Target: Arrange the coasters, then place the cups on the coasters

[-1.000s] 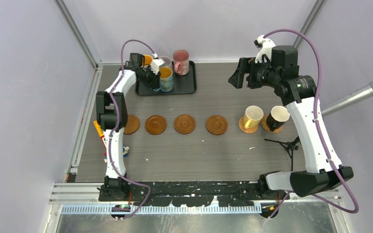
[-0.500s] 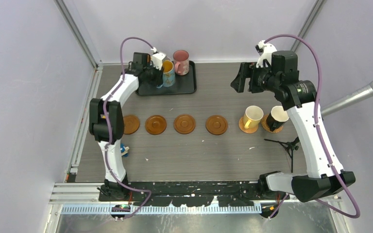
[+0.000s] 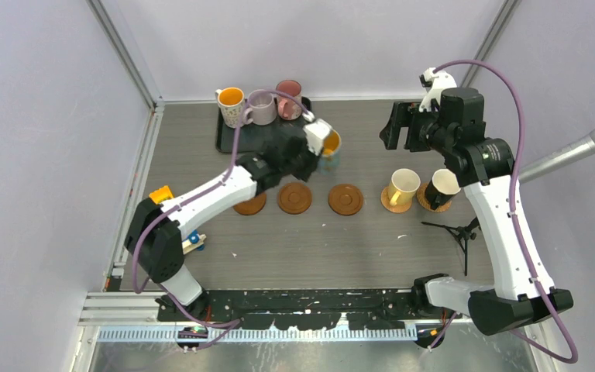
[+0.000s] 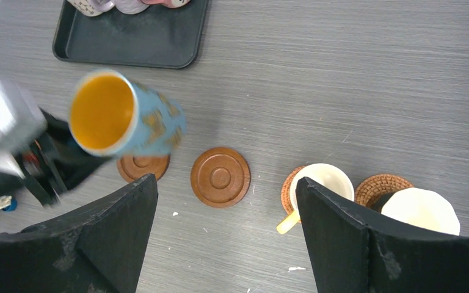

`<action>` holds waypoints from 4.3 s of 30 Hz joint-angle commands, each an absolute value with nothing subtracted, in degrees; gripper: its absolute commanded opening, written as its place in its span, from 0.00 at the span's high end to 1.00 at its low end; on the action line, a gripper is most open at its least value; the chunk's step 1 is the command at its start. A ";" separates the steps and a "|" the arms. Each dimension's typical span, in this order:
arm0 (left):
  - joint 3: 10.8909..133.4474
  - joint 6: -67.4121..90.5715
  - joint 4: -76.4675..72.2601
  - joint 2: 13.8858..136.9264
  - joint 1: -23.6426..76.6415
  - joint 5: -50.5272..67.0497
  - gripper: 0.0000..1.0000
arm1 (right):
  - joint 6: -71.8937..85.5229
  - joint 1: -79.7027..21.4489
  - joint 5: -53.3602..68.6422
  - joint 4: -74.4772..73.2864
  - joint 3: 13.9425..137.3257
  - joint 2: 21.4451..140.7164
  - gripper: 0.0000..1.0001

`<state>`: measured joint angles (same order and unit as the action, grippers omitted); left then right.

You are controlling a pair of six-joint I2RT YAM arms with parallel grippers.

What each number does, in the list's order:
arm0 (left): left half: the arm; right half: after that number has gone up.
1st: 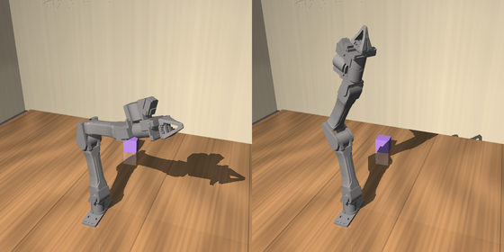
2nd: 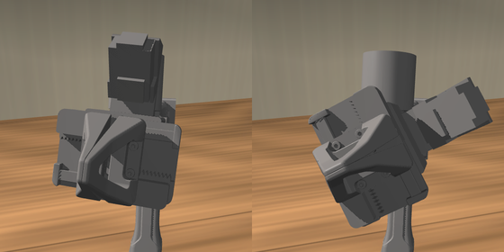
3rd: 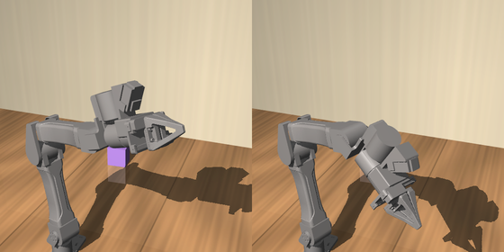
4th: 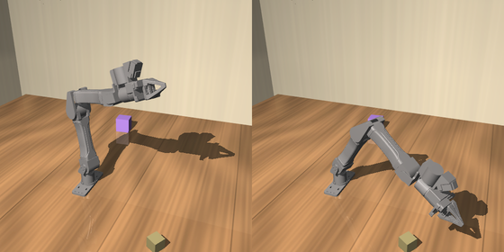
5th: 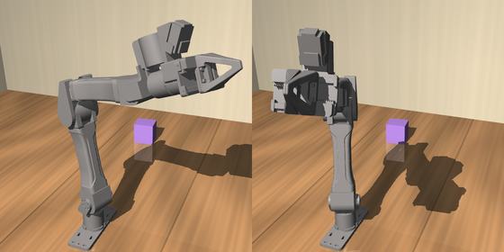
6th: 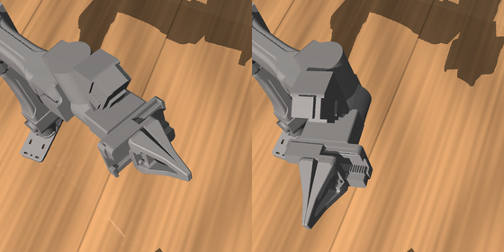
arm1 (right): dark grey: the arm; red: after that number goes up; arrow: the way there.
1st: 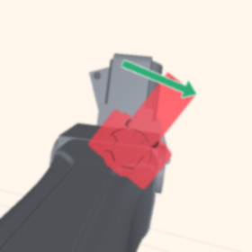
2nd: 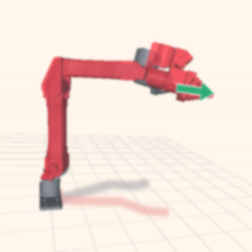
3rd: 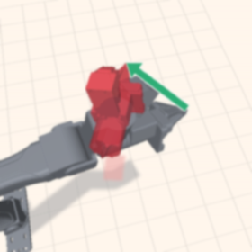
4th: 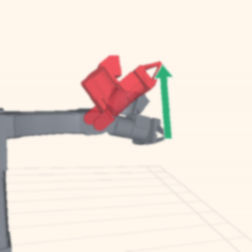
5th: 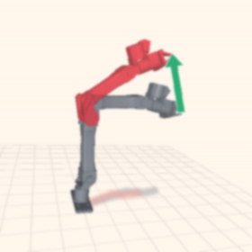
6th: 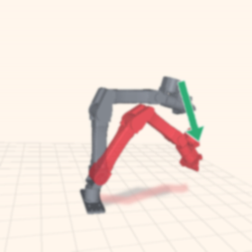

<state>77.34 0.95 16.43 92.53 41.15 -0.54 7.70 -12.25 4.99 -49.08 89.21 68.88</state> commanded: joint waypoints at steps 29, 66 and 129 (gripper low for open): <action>70.61 4.40 -7.51 100.36 55.66 -6.83 1.00 | 8.50 -11.21 3.58 -50.41 87.98 63.80 0.12; 69.56 3.82 -8.07 105.33 56.23 -6.78 0.84 | 9.14 -10.18 5.86 -50.92 87.89 63.89 0.12; 136.46 3.00 25.42 141.06 19.34 5.10 0.40 | 7.58 -9.94 4.97 -48.98 88.74 69.40 0.12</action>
